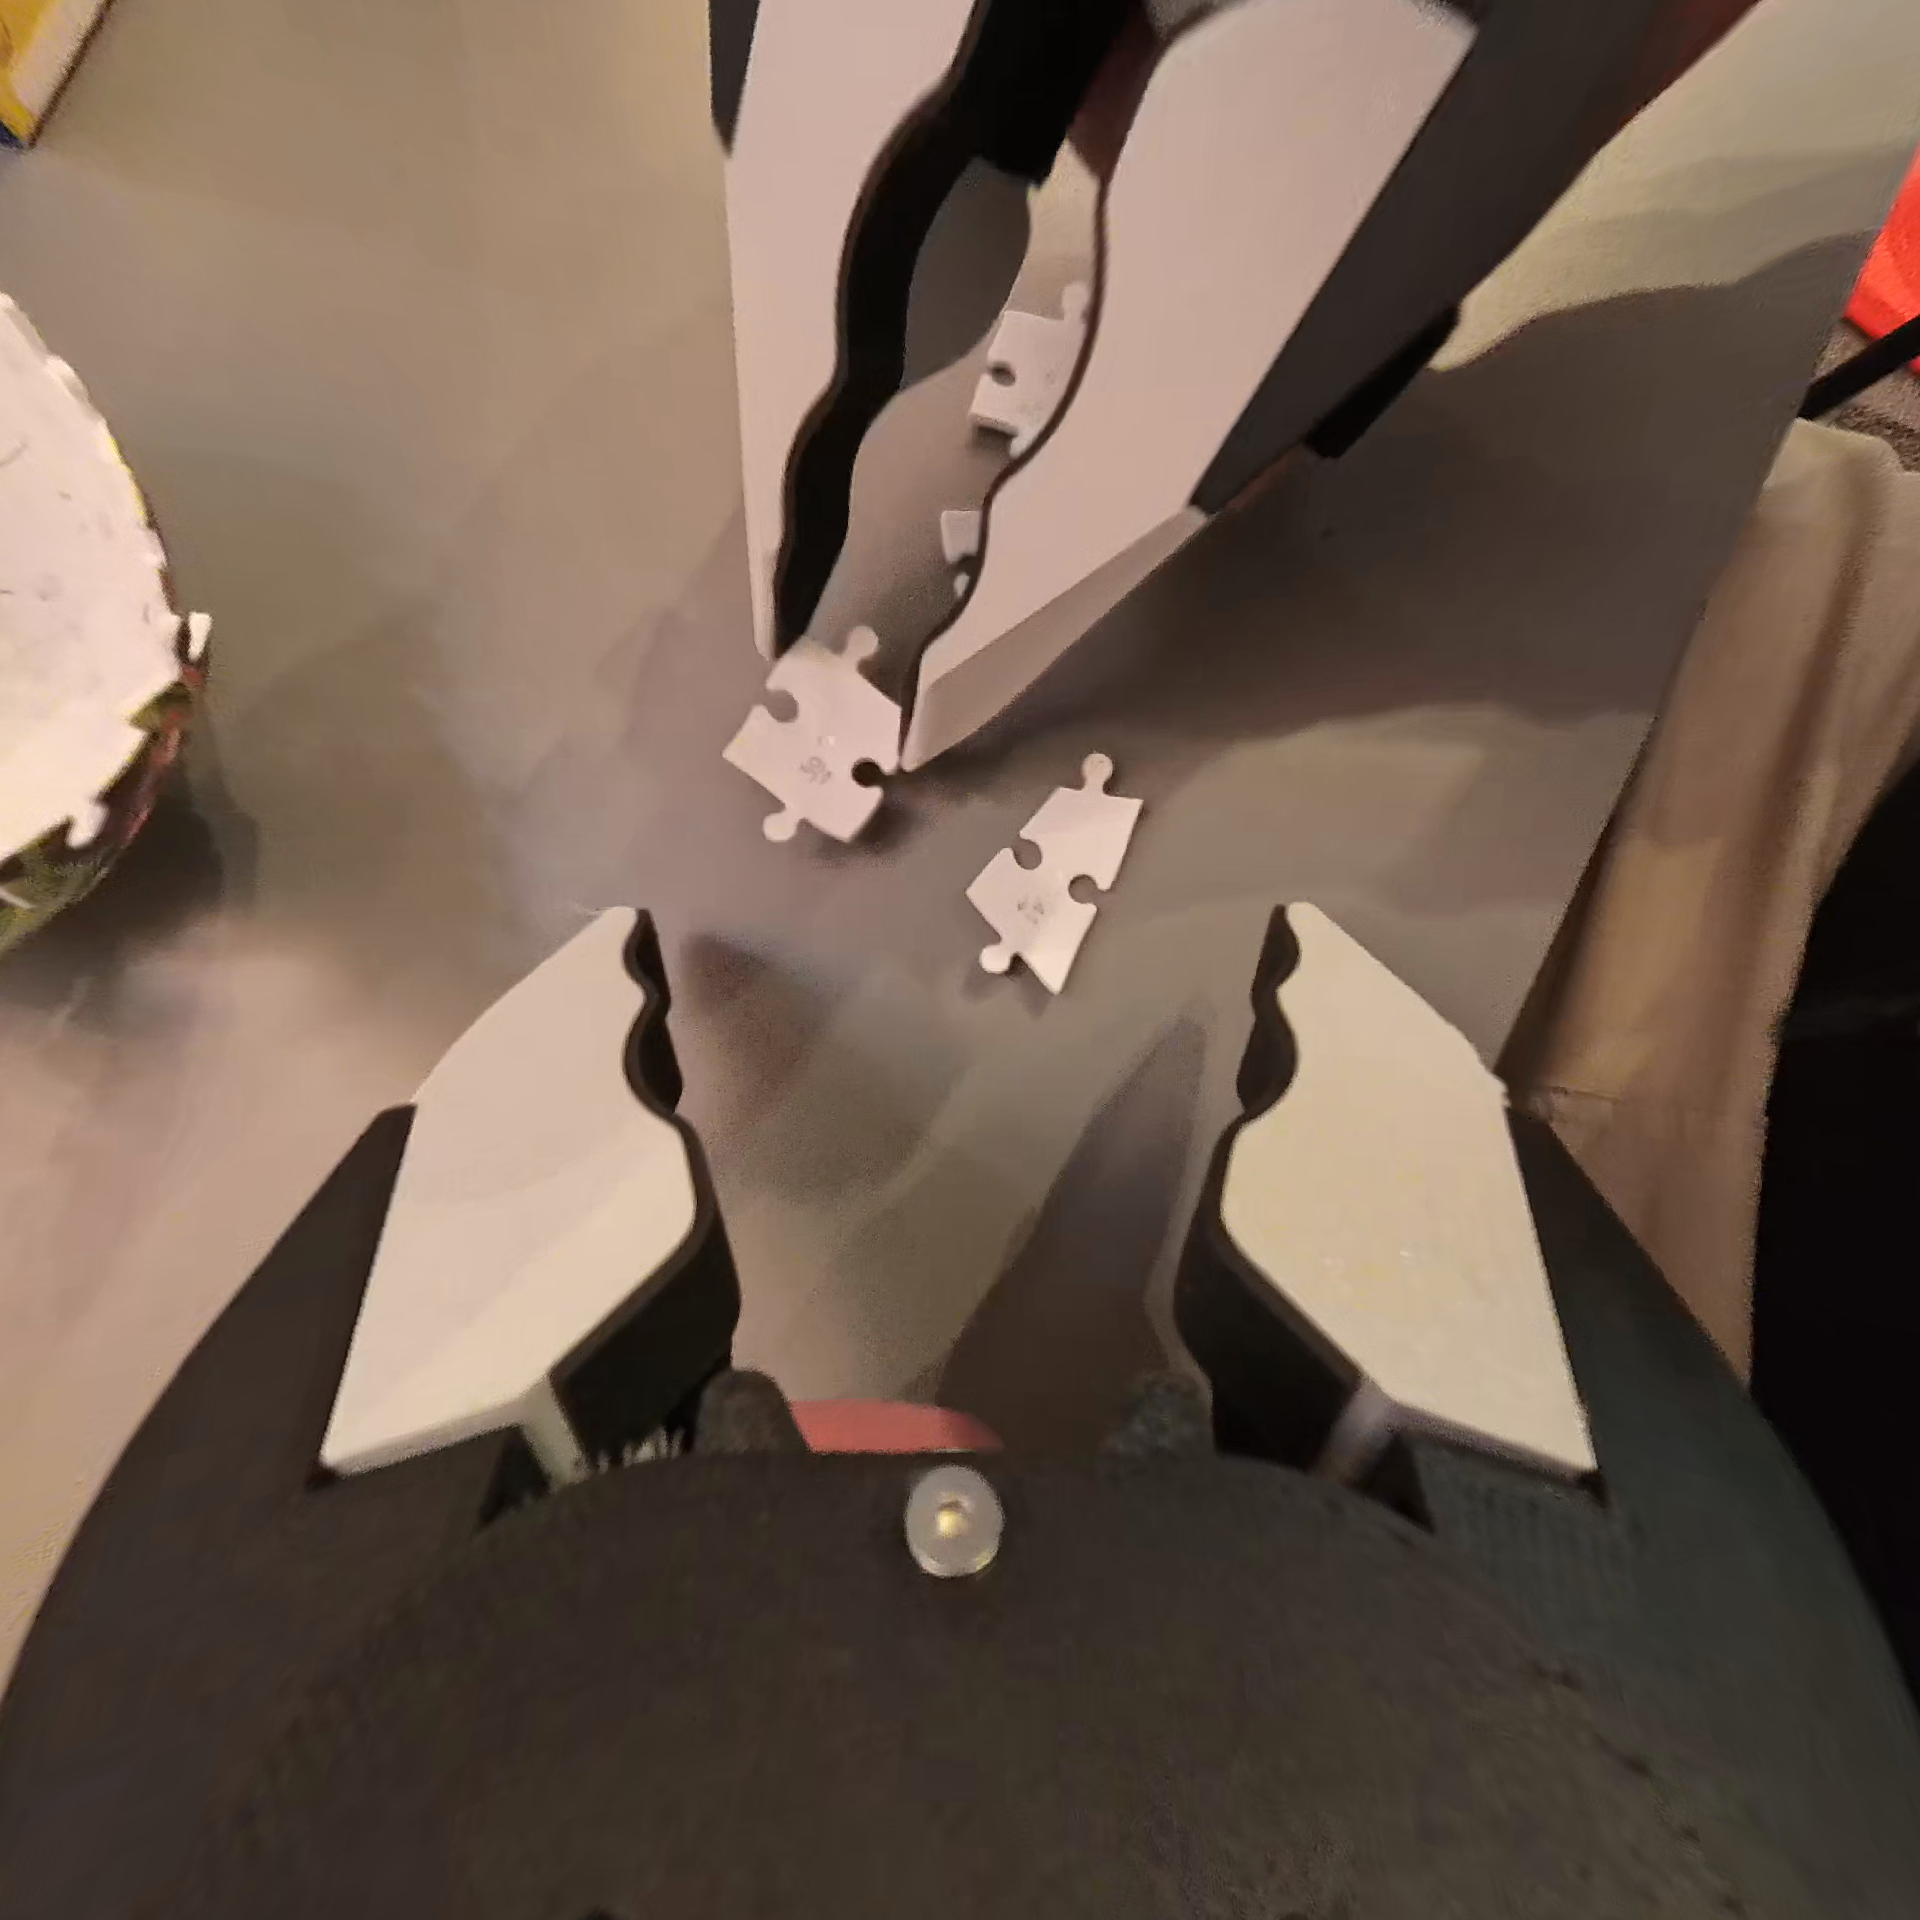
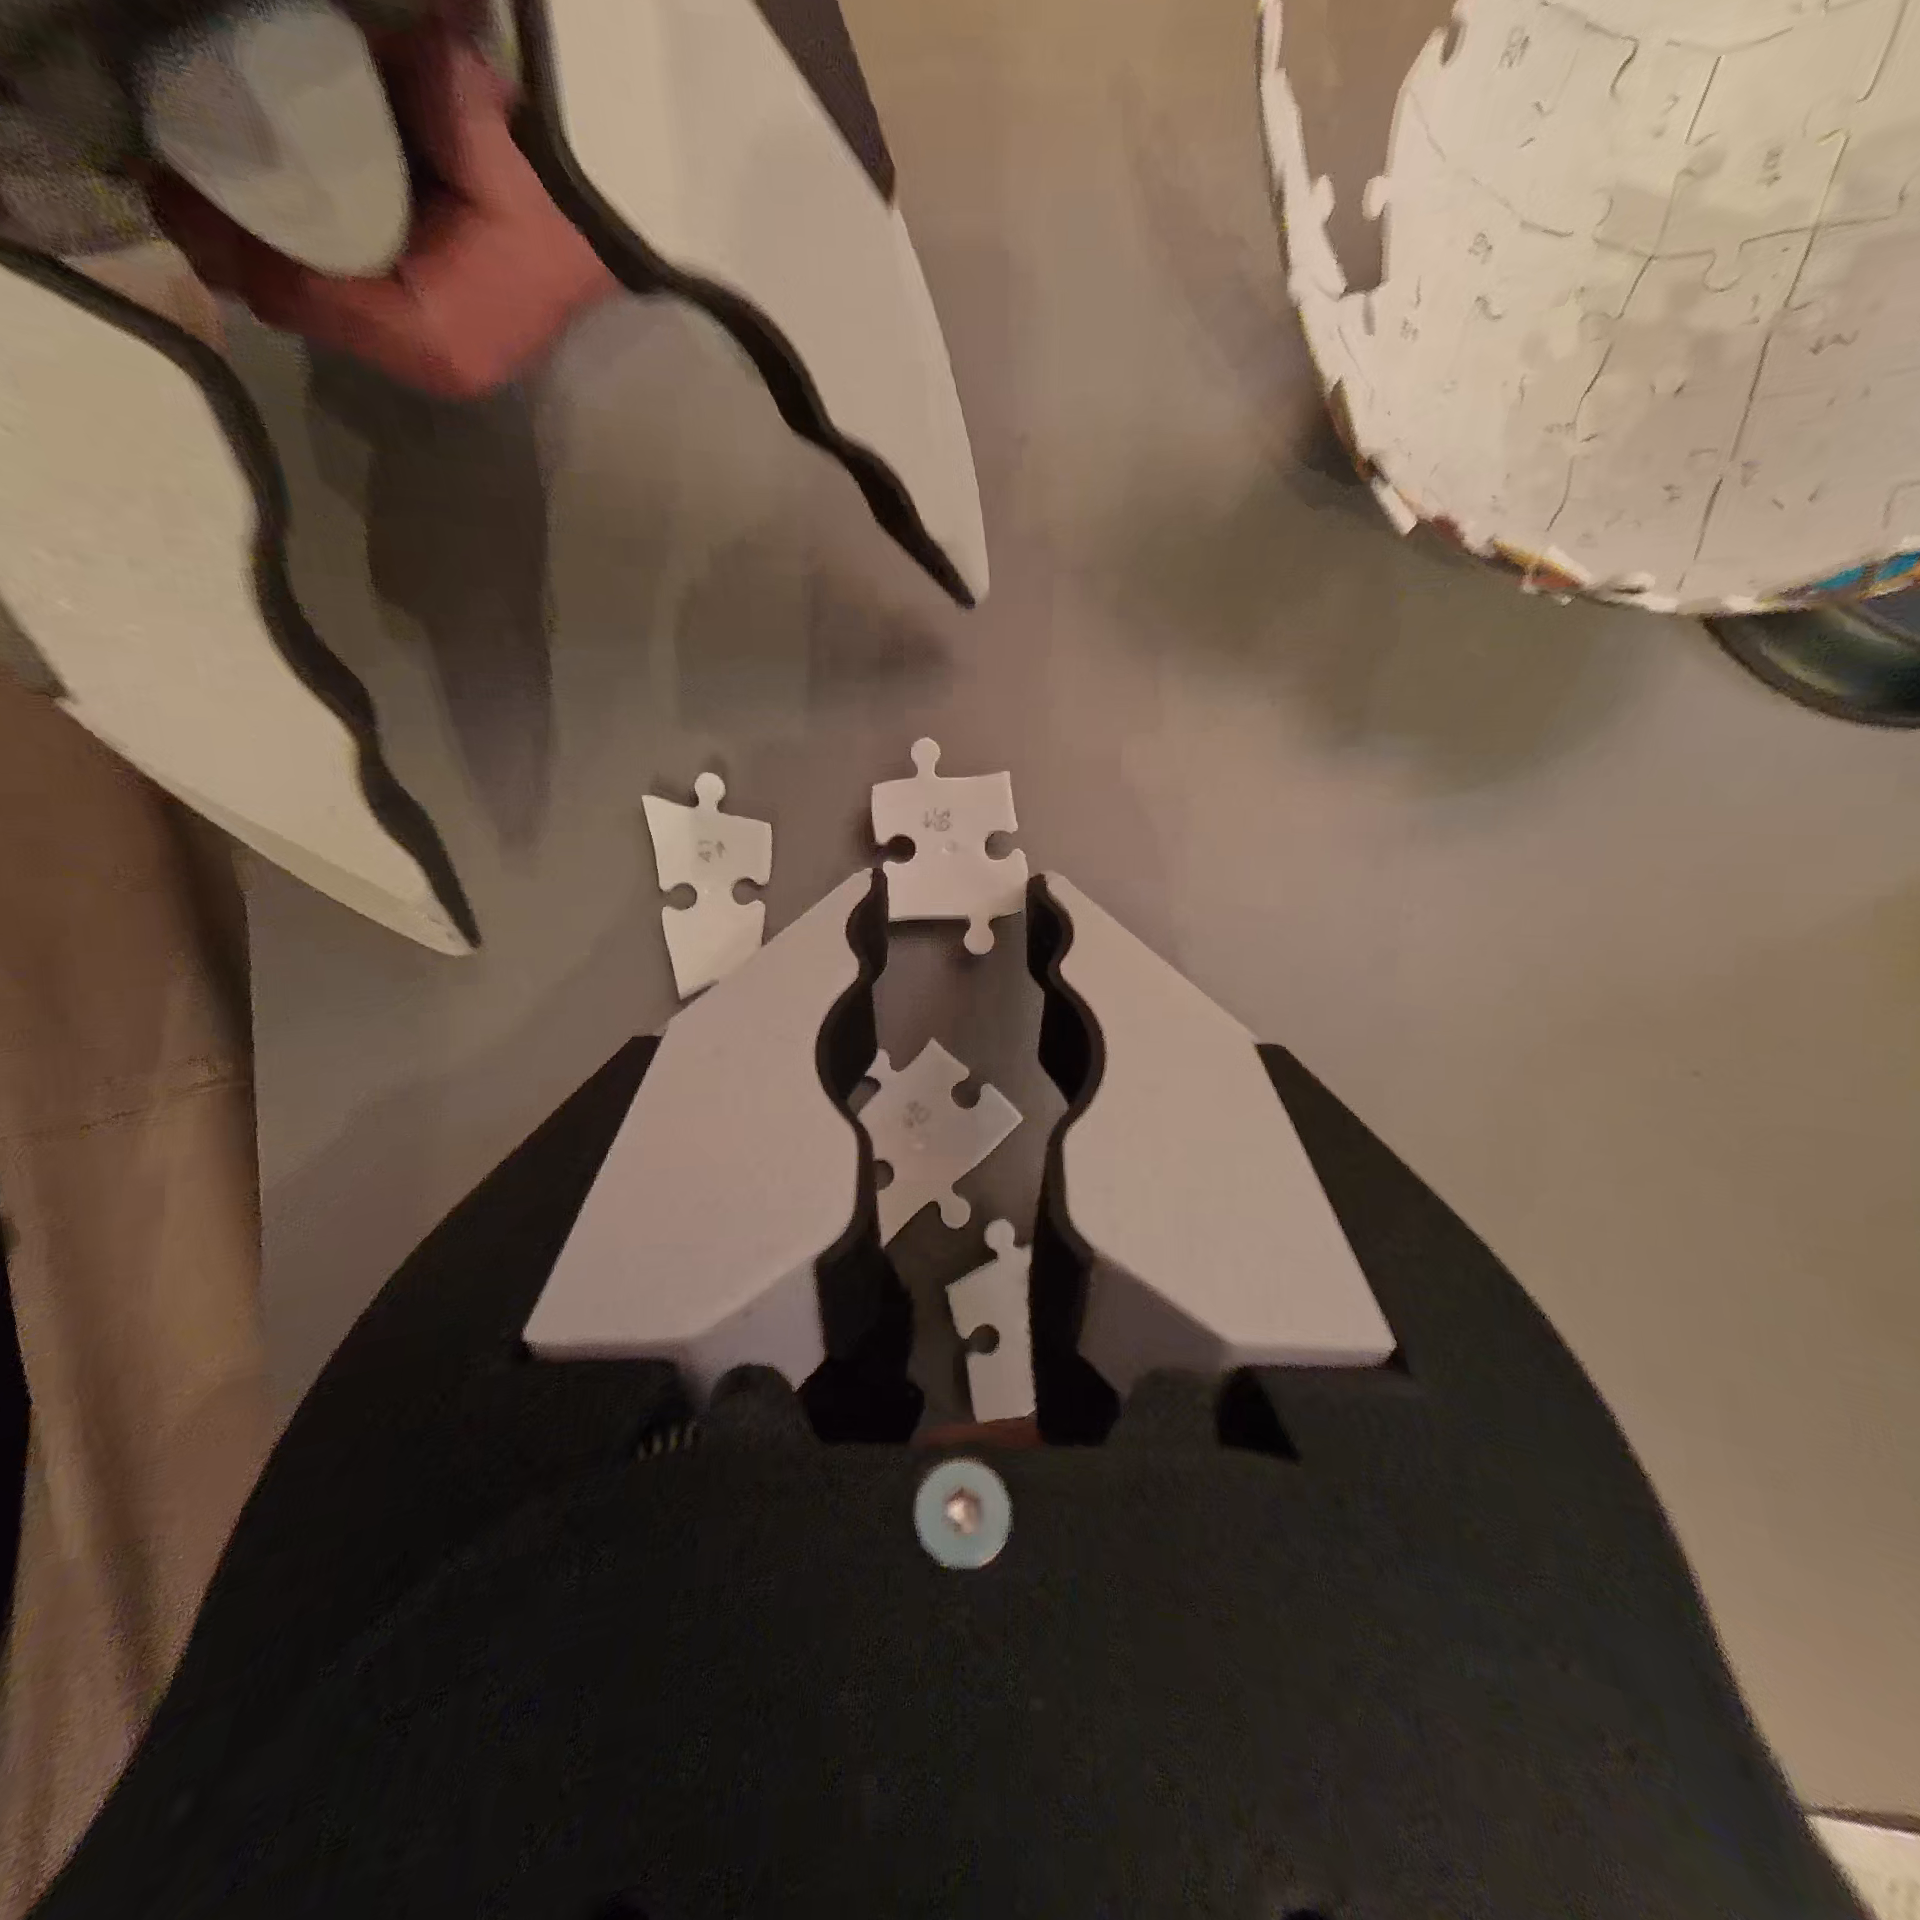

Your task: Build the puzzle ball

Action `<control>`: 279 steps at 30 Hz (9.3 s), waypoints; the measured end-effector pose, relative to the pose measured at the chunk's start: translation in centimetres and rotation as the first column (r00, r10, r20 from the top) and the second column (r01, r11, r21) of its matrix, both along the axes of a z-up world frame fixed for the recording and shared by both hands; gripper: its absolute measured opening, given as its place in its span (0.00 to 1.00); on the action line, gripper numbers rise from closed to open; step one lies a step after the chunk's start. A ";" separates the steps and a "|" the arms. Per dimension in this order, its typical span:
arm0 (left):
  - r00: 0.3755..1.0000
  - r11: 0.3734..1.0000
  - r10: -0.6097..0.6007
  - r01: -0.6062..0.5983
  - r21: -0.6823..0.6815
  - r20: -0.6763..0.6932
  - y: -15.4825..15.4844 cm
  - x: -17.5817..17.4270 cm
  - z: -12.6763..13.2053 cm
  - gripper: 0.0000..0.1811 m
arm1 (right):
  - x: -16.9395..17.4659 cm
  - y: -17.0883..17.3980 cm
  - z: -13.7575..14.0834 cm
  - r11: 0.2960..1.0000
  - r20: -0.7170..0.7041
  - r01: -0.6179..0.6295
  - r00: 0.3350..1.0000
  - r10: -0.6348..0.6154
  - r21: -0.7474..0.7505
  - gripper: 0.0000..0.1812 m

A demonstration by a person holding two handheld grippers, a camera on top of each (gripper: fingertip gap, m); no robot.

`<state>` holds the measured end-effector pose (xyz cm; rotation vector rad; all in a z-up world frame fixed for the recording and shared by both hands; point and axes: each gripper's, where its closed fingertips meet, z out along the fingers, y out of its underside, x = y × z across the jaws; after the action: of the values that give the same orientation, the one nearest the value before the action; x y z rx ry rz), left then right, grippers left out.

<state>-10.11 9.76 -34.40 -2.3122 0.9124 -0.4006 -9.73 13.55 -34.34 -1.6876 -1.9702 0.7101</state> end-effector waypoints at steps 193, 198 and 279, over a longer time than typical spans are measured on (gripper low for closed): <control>0.768 0.899 0.436 -0.349 0.266 -0.469 16.8 -16.4 8.3 0.01 | 1.1 4.6 9.4 0.891 -0.341 0.238 0.861 -0.378 -0.387 0.00; 0.728 0.899 0.433 -0.308 0.310 -0.532 15.9 -15.3 9.0 0.01 | 0.7 5.7 8.1 0.831 -0.308 0.312 0.822 -0.479 -0.460 0.00; 0.507 0.956 0.237 0.030 0.292 -0.828 9.7 -9.2 10.6 0.01 | -2.9 3.6 3.2 0.858 -0.051 0.460 0.874 -0.483 -0.230 0.07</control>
<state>-19.34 19.42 -23.82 -2.2204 1.1463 1.0117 -12.65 17.15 -31.12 -2.1029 -1.3544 0.8186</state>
